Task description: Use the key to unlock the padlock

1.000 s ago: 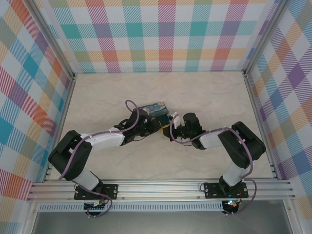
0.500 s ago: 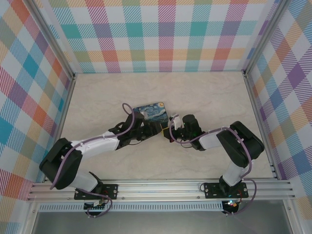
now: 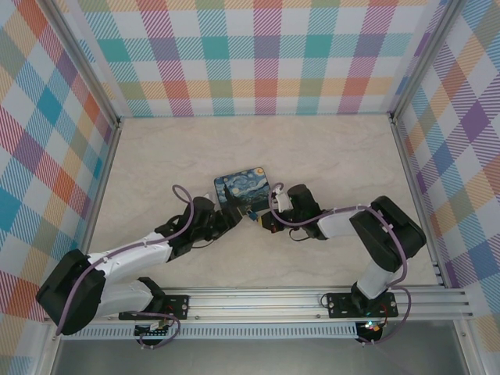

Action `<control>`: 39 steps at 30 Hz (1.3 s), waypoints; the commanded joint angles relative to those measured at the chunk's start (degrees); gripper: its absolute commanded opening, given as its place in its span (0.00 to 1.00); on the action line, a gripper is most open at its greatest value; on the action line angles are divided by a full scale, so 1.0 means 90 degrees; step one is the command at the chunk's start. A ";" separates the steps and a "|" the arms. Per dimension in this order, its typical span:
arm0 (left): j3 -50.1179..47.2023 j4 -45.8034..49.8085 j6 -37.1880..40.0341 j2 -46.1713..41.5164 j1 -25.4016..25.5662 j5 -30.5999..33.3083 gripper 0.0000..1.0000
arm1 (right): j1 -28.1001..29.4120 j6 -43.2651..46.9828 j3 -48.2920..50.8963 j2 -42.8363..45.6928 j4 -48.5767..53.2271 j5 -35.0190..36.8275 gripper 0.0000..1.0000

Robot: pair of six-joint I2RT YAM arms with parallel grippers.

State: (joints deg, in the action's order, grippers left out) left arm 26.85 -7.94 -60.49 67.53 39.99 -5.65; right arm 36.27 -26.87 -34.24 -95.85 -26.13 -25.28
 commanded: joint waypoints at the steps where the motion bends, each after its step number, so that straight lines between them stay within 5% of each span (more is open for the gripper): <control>1: -0.0212 -0.0933 -0.0653 0.0054 -0.0010 0.0208 0.60 | 0.0042 -0.0873 -0.0112 0.0275 0.0267 -0.0077 0.03; 15: -0.0232 -0.2123 -0.1196 0.0867 0.0161 0.0256 0.55 | 0.0368 -0.2219 -0.0023 0.0348 -0.0441 0.0213 0.03; 39: -0.0005 -0.3664 -0.1980 0.2577 0.0284 0.0012 0.38 | 0.0608 -0.2512 -0.0107 0.0182 -0.0550 0.0425 0.03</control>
State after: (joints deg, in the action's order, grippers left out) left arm 25.80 -37.45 -77.10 89.62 41.56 -4.86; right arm 40.99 -48.93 -34.28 -94.11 -29.08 -21.43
